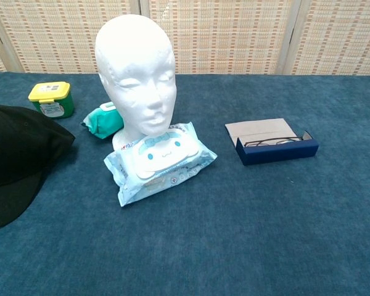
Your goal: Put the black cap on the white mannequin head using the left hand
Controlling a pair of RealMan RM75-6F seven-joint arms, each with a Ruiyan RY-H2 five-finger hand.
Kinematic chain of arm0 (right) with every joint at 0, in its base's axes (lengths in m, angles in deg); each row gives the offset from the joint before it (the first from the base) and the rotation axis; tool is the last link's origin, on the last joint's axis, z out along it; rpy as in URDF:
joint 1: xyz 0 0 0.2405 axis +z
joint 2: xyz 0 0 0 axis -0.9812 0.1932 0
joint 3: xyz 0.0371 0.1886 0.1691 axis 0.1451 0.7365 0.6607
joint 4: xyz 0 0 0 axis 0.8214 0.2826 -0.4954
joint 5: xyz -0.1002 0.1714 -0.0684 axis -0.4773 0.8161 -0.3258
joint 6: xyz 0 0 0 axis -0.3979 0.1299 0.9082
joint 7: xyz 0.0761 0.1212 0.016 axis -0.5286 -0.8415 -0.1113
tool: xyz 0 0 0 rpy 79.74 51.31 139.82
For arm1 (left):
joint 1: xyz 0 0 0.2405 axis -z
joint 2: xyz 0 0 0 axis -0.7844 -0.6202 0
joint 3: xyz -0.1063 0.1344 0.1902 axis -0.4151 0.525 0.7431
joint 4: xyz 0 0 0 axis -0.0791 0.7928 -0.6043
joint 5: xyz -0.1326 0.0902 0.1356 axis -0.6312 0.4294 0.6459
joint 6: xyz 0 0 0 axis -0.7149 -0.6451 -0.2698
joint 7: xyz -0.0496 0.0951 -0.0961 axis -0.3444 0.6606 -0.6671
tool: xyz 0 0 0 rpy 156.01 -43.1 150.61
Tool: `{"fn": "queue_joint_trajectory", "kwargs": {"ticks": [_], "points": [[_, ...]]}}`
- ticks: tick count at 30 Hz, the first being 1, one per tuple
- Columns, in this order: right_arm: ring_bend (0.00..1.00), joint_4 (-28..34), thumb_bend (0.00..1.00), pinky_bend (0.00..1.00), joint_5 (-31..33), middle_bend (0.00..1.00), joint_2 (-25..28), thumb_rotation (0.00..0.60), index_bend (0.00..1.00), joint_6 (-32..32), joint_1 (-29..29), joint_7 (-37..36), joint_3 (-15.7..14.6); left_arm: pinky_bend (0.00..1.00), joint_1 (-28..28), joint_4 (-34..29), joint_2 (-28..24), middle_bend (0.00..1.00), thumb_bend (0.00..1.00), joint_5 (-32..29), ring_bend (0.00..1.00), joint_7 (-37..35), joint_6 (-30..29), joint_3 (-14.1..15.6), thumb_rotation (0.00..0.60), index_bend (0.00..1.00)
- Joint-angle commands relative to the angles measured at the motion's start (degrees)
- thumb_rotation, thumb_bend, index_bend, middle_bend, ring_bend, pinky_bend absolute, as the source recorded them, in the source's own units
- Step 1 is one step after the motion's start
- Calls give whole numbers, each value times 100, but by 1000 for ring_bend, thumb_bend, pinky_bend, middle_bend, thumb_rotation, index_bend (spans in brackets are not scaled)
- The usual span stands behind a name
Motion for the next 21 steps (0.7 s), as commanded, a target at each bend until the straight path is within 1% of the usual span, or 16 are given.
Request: {"fn": "queue_joint_trajectory", "kwargs": {"ticks": [1,15,21], "points": [[0,-3,0,159,-14,33,8,600,0,18,-9,-25,-3,407,-23,214,183,658,63,49,386,129,-101,-45,600,498],[0,-17,0,159,-44,33,32,600,0,71,-36,-116,-2,402,-29,714,570,706,51,21,422,439,-146,-121,600,532],[0,-18,0,159,-40,33,40,600,0,66,-37,-132,1,401,-21,1084,820,728,51,124,439,498,-261,-126,600,556]]}}
